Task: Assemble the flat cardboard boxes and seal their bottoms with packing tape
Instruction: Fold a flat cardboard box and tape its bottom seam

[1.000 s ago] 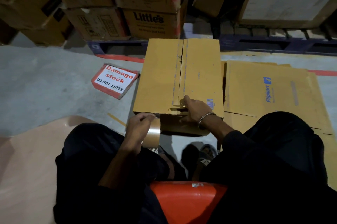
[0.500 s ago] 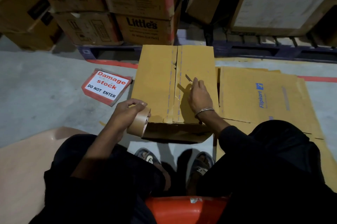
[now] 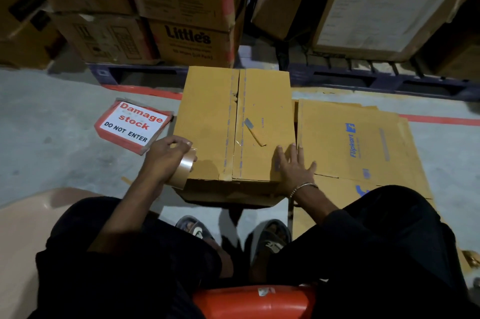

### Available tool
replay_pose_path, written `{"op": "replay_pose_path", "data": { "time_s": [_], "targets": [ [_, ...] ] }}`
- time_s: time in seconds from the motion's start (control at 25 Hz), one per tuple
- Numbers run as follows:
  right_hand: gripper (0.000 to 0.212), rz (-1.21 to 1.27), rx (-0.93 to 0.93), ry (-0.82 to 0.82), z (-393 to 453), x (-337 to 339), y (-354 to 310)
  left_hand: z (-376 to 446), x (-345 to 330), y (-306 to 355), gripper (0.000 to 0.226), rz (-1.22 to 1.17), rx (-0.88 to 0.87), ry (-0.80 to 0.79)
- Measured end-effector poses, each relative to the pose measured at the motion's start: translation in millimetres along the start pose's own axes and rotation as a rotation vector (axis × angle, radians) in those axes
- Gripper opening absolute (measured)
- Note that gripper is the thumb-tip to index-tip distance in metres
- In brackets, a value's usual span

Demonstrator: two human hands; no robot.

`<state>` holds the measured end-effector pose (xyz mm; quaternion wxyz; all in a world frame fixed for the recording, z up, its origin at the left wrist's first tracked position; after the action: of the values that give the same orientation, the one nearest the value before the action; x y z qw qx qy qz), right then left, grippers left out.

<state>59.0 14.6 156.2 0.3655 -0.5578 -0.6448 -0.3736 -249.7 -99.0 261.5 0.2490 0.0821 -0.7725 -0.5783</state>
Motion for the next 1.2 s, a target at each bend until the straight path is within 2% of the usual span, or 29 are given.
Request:
{"op": "replay_pose_path", "data": {
  "time_s": [0.2,0.28,0.4,0.44,0.52,0.6,0.64,0.68,0.8,0.96,1.2],
  "targets": [
    [0.107,0.080,0.062,0.159,18.5,33.8,33.0,-6.4,-23.4,5.5,0.008,0.001,0.005,-0.171],
    [0.101,0.077,0.053,0.145,26.9,39.4,42.2,-11.2,-33.5,5.6,0.010,0.003,0.017,-0.258],
    [0.104,0.096,0.006,0.074,18.7,36.7,37.7,-18.3,-48.8,4.6,0.014,0.034,0.002,-0.399],
    [0.099,0.180,0.006,0.085,7.7,39.3,28.5,-20.5,-52.3,4.4,0.014,0.049,-0.010,-0.444],
    [0.066,0.562,0.058,0.068,-24.2,53.3,2.6,-23.1,-58.2,3.4,0.016,0.074,-0.034,-0.513],
    [0.036,1.057,0.089,-0.193,-59.7,60.6,-25.1,-26.0,-64.1,3.5,0.020,0.102,-0.060,-0.580],
    [0.032,1.209,0.092,-0.328,-72.4,59.3,-36.1,-28.2,-67.7,4.4,0.020,0.115,-0.080,-0.607],
    [0.033,1.284,0.098,-0.391,-79.9,57.1,-43.9,-29.7,-71.2,3.8,0.017,0.124,-0.098,-0.627],
    [0.038,1.341,0.054,-0.364,-79.9,43.0,-51.2,-33.4,-81.0,2.0,0.013,0.166,-0.132,-0.671],
    [0.030,1.336,-0.004,-0.319,-72.7,37.5,-48.3,-29.8,-87.2,-4.0,0.013,0.381,-0.187,-0.674],
    [0.022,1.267,-0.017,-0.234,-68.3,41.5,-40.9,-32.0,-96.8,2.7,0.011,0.472,-0.257,-0.674]
  ]
}}
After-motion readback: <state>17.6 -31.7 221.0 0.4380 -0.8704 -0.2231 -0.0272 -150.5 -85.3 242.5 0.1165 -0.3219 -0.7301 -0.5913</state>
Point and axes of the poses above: each hand's wrist, its own z-axis towards the middle knuckle, its own x-axis out of the back of the hand, y = z × x, the point moved 6 cm from there along z, towards the middle knuckle, and after that the axes turned 13 degrees about -x, right-handed, at the moved point
